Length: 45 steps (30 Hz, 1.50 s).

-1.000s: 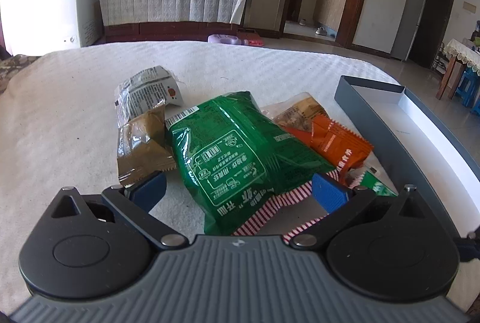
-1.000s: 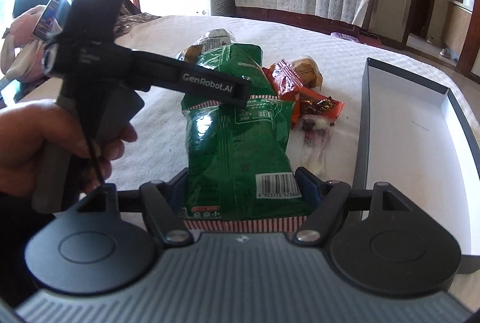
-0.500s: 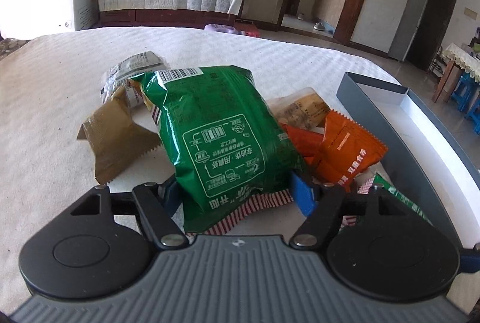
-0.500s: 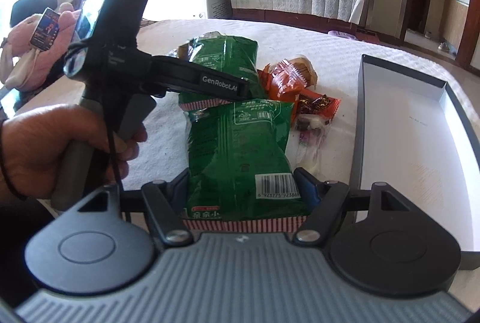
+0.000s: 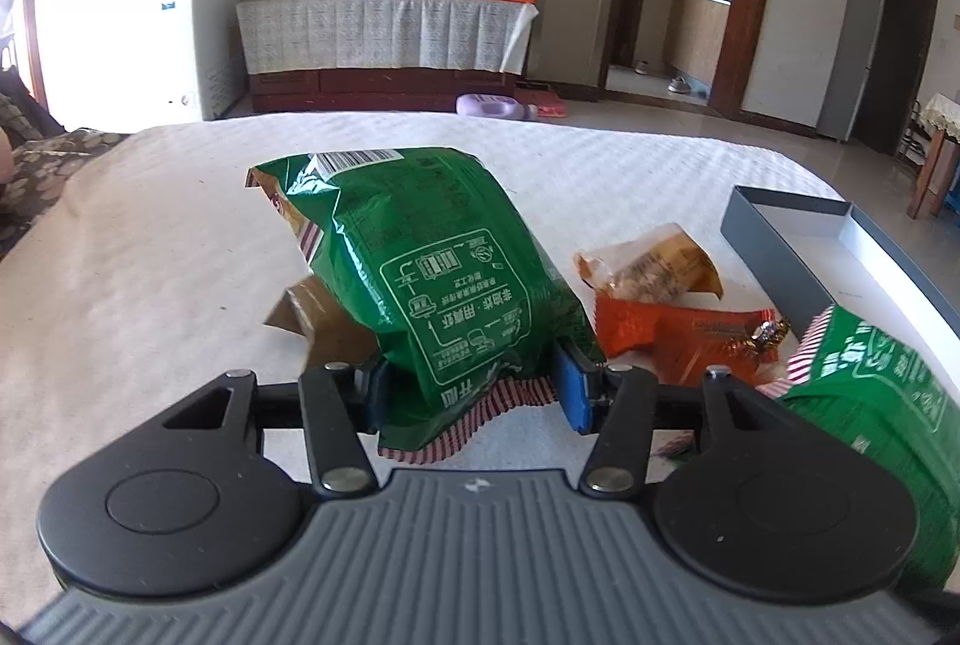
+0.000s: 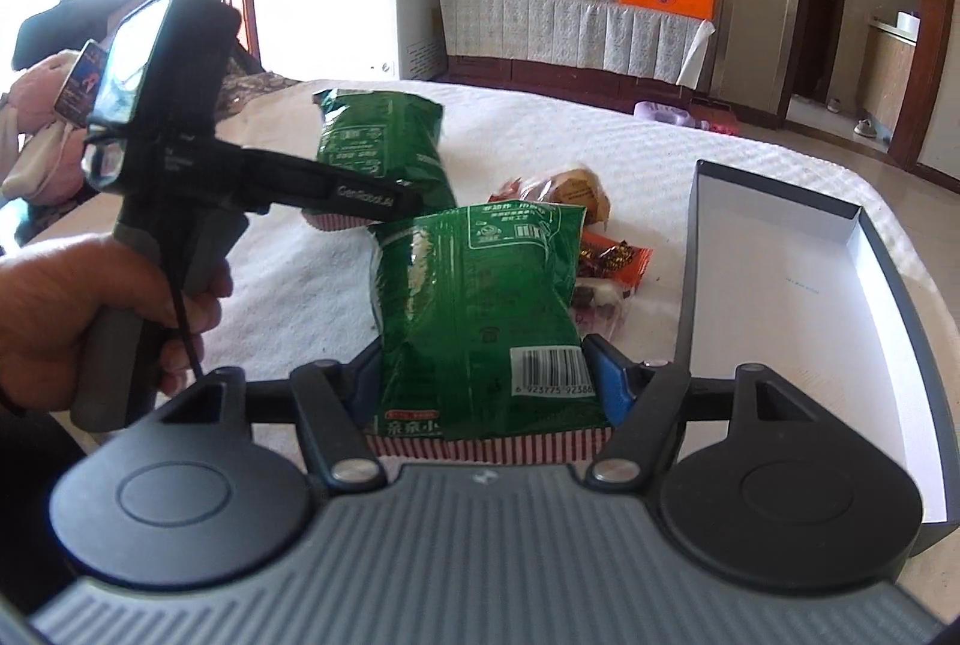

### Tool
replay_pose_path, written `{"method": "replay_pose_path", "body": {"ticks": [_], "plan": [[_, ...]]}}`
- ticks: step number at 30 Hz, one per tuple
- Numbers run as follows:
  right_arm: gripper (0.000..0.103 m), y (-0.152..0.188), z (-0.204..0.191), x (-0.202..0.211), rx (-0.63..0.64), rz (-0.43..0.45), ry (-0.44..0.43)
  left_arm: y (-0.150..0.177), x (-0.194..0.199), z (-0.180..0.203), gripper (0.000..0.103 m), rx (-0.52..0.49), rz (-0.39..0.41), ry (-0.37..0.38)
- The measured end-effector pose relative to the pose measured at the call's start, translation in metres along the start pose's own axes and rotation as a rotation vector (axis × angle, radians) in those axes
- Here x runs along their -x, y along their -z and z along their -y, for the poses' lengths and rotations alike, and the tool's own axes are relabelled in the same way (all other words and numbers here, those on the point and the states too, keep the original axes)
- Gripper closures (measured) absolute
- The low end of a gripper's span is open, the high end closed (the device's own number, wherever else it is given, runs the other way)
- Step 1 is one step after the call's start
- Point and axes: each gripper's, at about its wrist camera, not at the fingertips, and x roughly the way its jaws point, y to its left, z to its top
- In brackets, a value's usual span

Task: Organize snacks
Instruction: 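Carry both green chip bags over the black box with both grippers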

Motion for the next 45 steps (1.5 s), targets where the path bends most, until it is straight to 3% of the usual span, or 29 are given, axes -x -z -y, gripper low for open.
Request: {"method": "replay_pose_path", "body": {"ticks": [8, 11, 18, 35, 45], "plan": [[0.035, -0.003, 0.006, 0.006, -0.027, 0.039, -0.007, -0.004, 0.015, -0.012, 0.048, 0.016, 0.031, -0.061], [0.035, -0.005, 0.011, 0.009, -0.061, 0.060, 0.005, -0.005, 0.018, -0.021, 0.050, 0.043, 0.024, -0.063], [0.035, -0.013, 0.025, 0.023, -0.146, 0.131, -0.032, -0.008, 0.027, -0.010, 0.051, -0.008, 0.047, -0.057], [0.035, -0.016, 0.055, 0.050, -0.182, 0.191, 0.002, -0.019, 0.038, 0.058, 0.051, -0.092, 0.089, 0.047], [0.035, -0.009, 0.093, 0.055, -0.228, 0.180, 0.067, -0.026, 0.036, 0.110, 0.051, -0.125, 0.119, 0.160]]}}
